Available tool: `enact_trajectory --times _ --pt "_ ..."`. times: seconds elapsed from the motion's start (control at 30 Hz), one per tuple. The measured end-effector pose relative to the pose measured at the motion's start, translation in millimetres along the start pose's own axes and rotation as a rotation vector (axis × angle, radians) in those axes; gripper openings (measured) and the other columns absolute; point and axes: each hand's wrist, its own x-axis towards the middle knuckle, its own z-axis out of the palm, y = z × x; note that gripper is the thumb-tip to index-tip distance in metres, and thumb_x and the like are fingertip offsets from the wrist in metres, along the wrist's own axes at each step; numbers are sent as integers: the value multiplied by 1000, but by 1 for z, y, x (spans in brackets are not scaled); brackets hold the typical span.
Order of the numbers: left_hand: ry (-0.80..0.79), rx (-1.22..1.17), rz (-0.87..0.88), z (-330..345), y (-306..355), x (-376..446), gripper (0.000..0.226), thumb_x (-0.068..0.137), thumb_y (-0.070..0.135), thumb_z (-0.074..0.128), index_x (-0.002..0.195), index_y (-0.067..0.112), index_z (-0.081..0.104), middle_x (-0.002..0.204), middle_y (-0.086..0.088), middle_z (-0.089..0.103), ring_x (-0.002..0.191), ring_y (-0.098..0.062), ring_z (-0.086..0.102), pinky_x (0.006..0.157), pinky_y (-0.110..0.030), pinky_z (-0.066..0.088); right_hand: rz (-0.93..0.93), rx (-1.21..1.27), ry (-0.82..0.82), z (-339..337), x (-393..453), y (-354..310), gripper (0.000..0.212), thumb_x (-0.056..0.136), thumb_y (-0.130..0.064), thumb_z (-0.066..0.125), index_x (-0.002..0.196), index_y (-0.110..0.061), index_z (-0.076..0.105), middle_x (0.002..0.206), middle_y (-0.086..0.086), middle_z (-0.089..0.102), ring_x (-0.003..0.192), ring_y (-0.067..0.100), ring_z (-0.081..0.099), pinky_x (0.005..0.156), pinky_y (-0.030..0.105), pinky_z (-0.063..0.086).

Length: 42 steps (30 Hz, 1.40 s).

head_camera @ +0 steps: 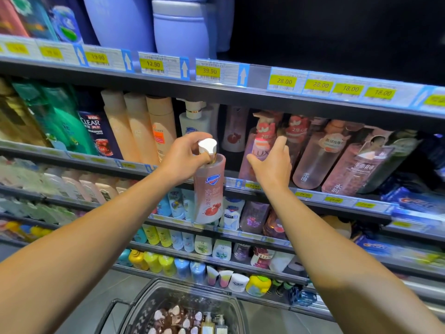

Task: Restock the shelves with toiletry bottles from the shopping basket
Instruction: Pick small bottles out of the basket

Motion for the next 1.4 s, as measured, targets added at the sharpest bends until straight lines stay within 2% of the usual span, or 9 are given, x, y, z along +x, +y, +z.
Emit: enact_trajectory --times 0.2,0.47,0.7,0.8,0.93,1.03,1.13,1.23,1.4 --pt "4 -26 13 -5 5 0 38 83 11 73 116 24 62 106 2 67 97 -15 64 82 -31 55 38 44 26 -6 4 11 57 75 -30 79 108 -16 35 109 9 52 100 35 56 79 41 46" --pt "22 -39 31 -9 9 0 37 82 12 75 113 26 62 104 7 67 94 -8 62 77 -22 52 -8 22 16 -8 2 17 51 79 -29 75 105 -22 32 103 1 45 96 32 55 71 34 40" --pt "-83 80 263 -26 44 -4 40 86 7 67 116 31 58 106 23 58 95 16 53 78 -1 38 48 33 -78 -18 -5 25 64 73 -27 76 120 -16 33 120 8 49 98 32 58 75 43 51" --pt "-110 123 387 -37 68 -3 40 89 13 63 125 28 55 113 20 57 100 9 53 84 -5 40 64 47 -116 -18 -11 31 81 77 -29 77 140 -15 28 139 9 43 115 32 55 89 45 50" --pt "-132 190 516 -43 97 -1 44 86 23 51 130 24 52 119 14 56 107 1 54 88 -10 44 35 61 -140 -19 -15 33 84 82 -31 74 147 -14 24 147 10 37 125 30 49 95 44 45" --pt "-116 248 601 -39 103 0 42 90 9 53 130 21 51 117 11 56 104 -4 53 85 -11 44 32 65 -145 -19 -16 33 84 82 -32 74 147 -15 23 147 9 36 123 28 51 94 43 47" --pt "-94 374 671 -29 97 -2 48 85 -2 56 131 14 52 119 2 60 99 -2 48 81 -1 33 29 66 -145 -19 -17 34 85 83 -33 73 148 -15 23 149 8 35 123 27 51 95 42 46" --pt "-105 431 663 -16 85 -3 53 83 -7 54 133 10 51 129 -4 59 108 -11 50 84 2 26 22 68 -151 -19 -18 38 85 83 -36 73 148 -14 24 149 8 35 122 26 52 94 42 47" --pt "-78 412 549 3 68 0 53 85 -6 50 136 12 49 133 -5 57 108 -25 57 87 -14 33 24 97 -155 -19 -18 42 88 81 -37 75 149 -13 25 149 7 34 124 26 51 99 44 46"
